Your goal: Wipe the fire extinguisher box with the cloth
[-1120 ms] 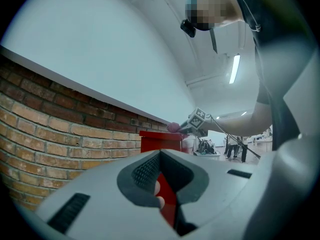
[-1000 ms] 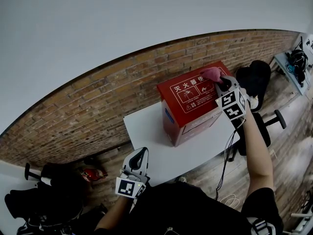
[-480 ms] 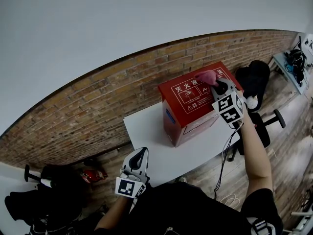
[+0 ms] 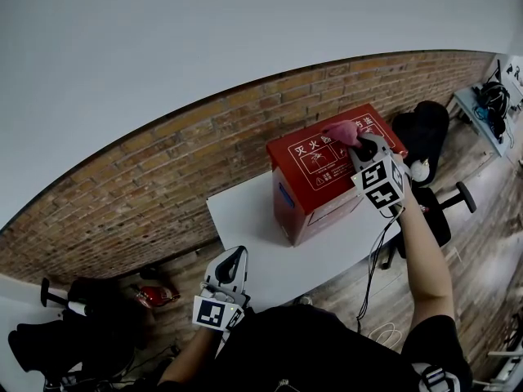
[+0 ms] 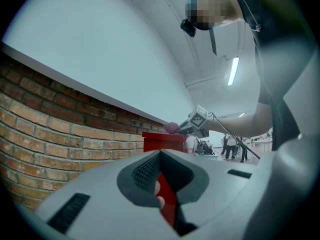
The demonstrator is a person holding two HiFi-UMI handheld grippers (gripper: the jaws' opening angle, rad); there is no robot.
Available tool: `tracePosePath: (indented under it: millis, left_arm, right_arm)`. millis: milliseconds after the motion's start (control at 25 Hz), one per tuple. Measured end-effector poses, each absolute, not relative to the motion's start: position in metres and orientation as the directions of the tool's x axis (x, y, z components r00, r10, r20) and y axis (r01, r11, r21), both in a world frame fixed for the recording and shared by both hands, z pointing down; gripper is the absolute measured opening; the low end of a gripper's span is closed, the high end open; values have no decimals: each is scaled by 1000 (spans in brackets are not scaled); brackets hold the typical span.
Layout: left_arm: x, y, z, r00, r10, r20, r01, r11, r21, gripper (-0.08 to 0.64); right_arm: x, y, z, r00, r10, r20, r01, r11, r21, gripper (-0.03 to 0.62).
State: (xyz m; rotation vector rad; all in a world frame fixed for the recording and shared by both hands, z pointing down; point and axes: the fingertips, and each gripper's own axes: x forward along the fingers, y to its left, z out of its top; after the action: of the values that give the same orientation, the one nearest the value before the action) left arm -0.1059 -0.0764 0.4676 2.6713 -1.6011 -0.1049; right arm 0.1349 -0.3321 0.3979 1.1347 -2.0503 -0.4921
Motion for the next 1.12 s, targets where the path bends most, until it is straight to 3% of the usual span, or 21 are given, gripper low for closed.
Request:
tracePosePath:
  millis: [1120]
  left_arm:
    - [-129, -76, 466, 480, -875, -56, -874, -483, 58, 48]
  right_arm:
    - [58, -284, 400, -434, -775, 459, -483, 631, 607, 69]
